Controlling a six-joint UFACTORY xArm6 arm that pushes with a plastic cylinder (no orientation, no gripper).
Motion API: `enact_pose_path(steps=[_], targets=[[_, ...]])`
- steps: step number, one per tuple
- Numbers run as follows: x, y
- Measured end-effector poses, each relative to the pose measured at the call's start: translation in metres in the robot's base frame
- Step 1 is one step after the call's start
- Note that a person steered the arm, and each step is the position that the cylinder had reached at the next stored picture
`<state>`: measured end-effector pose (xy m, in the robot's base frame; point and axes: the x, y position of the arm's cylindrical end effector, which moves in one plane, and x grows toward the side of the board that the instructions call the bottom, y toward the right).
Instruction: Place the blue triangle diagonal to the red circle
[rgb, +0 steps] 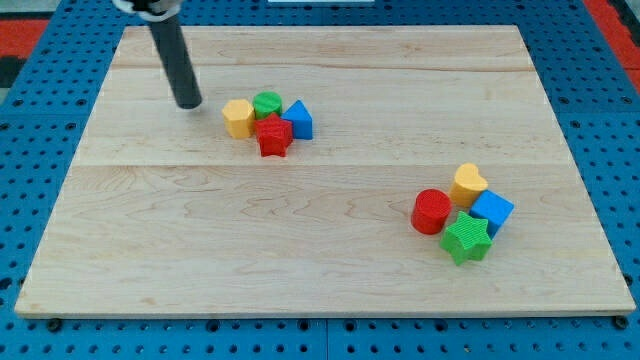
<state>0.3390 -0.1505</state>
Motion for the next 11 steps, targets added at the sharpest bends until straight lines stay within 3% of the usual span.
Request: enact_pose_path(steps=[2,3,5,6,7,8,9,10,11], targets=[[0.039,0.129],[0.050,0.153],[0.048,0.131],[0.048,0.191],[0.096,0.178],[0.114,0.190],[0.100,0.164],[0.130,0.154],[0.135,0.197]])
